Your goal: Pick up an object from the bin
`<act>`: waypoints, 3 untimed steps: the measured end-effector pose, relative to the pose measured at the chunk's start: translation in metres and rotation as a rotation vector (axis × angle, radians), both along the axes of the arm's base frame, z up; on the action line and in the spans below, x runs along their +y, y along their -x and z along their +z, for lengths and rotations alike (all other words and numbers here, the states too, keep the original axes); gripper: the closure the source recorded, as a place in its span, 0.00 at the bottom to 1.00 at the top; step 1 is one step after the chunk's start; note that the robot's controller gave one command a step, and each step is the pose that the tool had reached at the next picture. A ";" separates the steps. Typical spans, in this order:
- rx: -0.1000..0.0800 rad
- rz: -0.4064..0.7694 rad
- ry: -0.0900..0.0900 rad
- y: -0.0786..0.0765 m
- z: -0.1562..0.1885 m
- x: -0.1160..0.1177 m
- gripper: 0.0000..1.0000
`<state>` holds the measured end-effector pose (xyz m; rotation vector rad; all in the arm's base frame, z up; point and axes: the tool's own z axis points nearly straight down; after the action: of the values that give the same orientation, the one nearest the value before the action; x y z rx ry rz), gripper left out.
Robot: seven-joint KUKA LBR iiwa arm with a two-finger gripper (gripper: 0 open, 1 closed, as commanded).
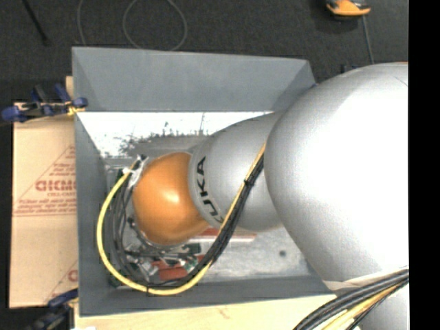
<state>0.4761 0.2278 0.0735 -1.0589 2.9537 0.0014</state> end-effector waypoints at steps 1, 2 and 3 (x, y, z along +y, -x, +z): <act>-0.007 -0.027 -0.001 -0.007 0.094 -0.016 1.00; 0.000 -0.254 -0.003 -0.012 0.095 -0.004 1.00; -0.002 -0.373 -0.004 -0.023 0.087 -0.010 1.00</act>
Offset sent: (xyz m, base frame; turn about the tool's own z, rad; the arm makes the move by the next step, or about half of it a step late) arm 0.0040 -0.0154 0.0896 0.0220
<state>0.4995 0.2173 0.1601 -0.4920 3.0962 0.0052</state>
